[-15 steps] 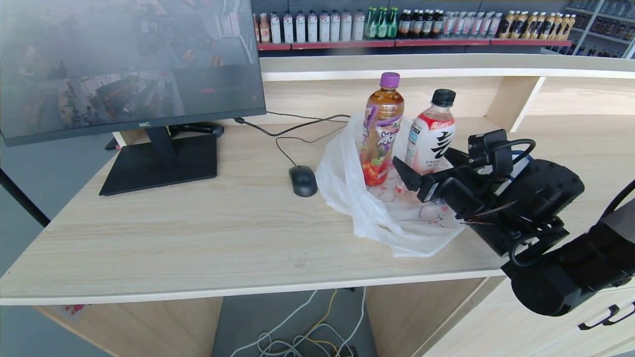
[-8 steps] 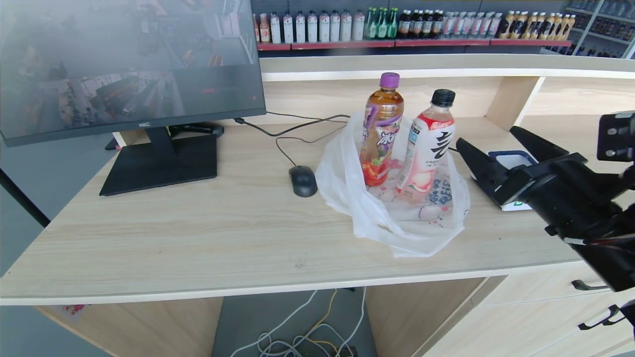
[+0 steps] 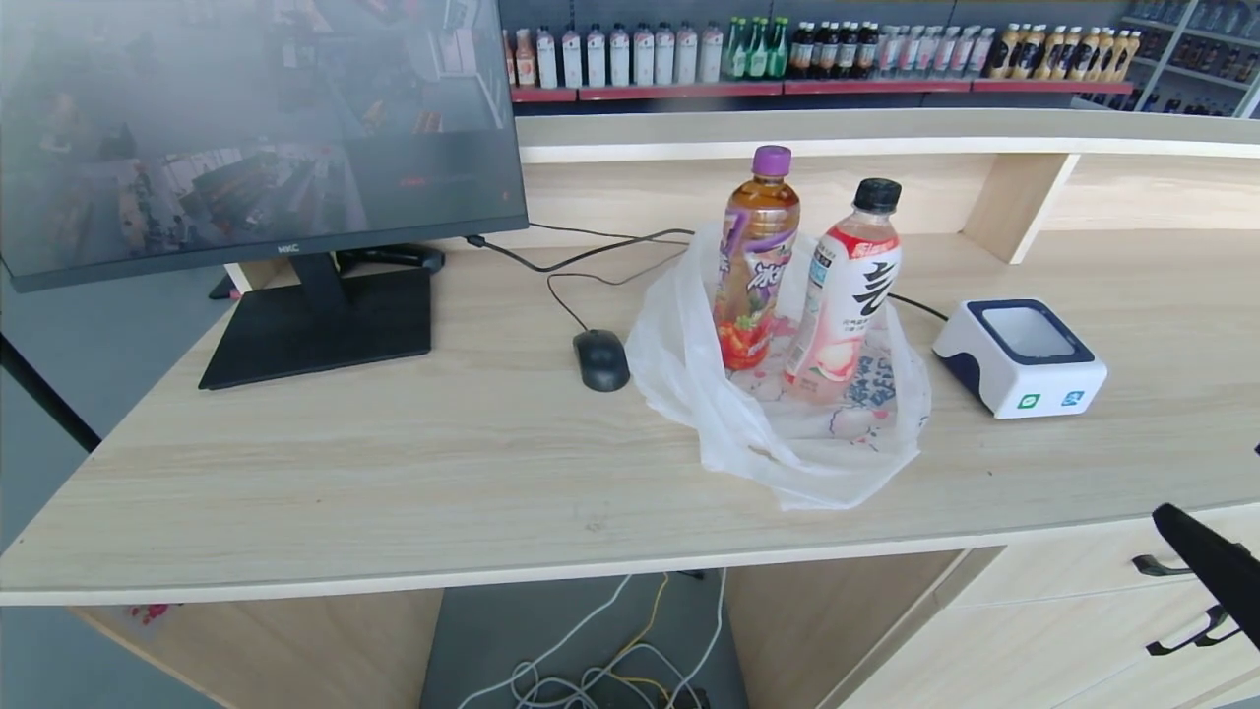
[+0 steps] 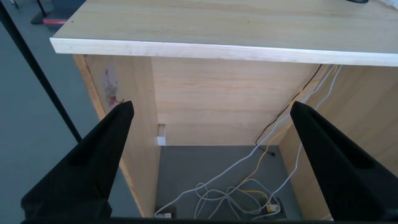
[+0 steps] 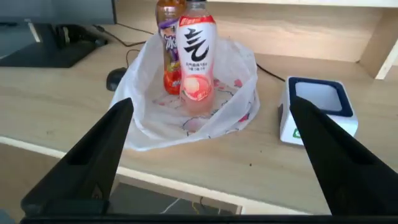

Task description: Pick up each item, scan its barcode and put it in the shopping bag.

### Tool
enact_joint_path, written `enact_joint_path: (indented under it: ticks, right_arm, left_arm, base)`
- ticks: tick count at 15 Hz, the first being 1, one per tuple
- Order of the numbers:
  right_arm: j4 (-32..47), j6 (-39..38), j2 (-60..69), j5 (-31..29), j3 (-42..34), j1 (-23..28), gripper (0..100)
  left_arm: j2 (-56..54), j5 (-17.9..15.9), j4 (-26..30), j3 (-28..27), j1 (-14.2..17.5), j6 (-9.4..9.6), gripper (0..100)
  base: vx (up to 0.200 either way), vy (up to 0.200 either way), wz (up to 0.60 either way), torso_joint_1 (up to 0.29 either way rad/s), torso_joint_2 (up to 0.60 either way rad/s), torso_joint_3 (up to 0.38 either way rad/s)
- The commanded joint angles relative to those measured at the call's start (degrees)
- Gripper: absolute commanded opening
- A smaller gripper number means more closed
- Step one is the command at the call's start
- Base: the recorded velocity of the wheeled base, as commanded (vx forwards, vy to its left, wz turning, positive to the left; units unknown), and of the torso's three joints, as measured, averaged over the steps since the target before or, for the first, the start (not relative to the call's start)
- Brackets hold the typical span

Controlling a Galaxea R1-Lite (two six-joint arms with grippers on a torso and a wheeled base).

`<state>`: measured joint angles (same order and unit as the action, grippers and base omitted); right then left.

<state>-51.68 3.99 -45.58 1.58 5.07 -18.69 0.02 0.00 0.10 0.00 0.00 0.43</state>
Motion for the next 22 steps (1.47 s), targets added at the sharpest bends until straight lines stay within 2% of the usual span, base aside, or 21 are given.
enact_joint_path:
  ticks: [1,2,4,7,9,12,16,17,18,19,21,22]
  right_arm:
    - [23.38,0.5,23.7,0.17,-3.58,-0.03,100]
    - [27.42,0.5,26.68,0.17,-3.58,-0.03,100]
    - [41.48,0.85,38.02,-0.09,-4.02,-0.03,100]
    - [50.8,1.38,45.58,-0.27,-4.28,0.14,100]
    - [50.8,1.38,45.58,-1.94,-4.19,0.58,100]
    - [51.15,-2.93,42.59,-9.14,-4.1,2.43,100]
    - [50.88,-2.93,41.71,-12.83,-4.19,2.96,100]
    - [50.8,-2.84,40.75,-16.09,-4.19,3.92,100]
    - [50.71,-2.76,40.13,-18.02,-4.19,6.38,100]
    - [50.71,-2.84,39.6,-18.02,-4.19,11.48,100]
    - [50.71,-3.2,40.57,-18.02,-4.28,17.02,100]
    - [50.62,-3.28,42.68,-17.93,-4.28,17.28,100]
  left_arm:
    - [-0.02,0.0,-0.01,0.0,0.0,0.01,100]
    - [-0.02,0.0,-0.01,0.0,0.0,0.01,100]
    - [-0.02,0.0,-0.01,0.0,0.0,-0.08,100]
    - [0.06,0.0,-0.01,0.0,0.0,-0.08,100]
    - [0.06,0.0,-0.01,0.0,0.0,-0.08,100]
    - [-0.02,0.0,-0.01,0.0,0.0,-0.08,100]
    - [-0.02,0.0,-0.01,0.0,0.0,-0.08,100]
    - [0.06,0.0,-0.01,0.0,0.0,-0.08,100]
    - [-0.02,0.0,-0.01,0.0,0.0,-0.08,100]
    - [0.06,0.0,-0.01,0.0,0.0,-0.08,100]
    - [0.06,0.0,-0.01,0.0,0.0,-0.08,100]
    - [-0.02,0.0,-0.01,0.0,0.0,-0.08,100]
  base:
    - [0.0,0.0,0.0,0.0,0.0,0.0]
    - [0.0,0.0,0.0,0.0,0.0,0.0]
    - [0.0,0.0,0.0,0.0,0.0,0.0]
    - [0.0,0.0,0.0,0.0,0.0,0.0]
    - [0.0,0.0,0.0,0.0,0.0,0.0]
    - [0.0,0.0,0.0,0.0,0.0,0.0]
    - [0.0,0.0,0.0,0.0,0.0,0.0]
    - [0.0,0.0,0.0,0.0,0.0,0.0]
    - [0.0,0.0,0.0,0.0,0.0,0.0]
    - [0.0,0.0,0.0,0.0,0.0,0.0]
    - [0.0,0.0,0.0,0.0,0.0,0.0]
    - [0.0,0.0,0.0,0.0,0.0,0.0]
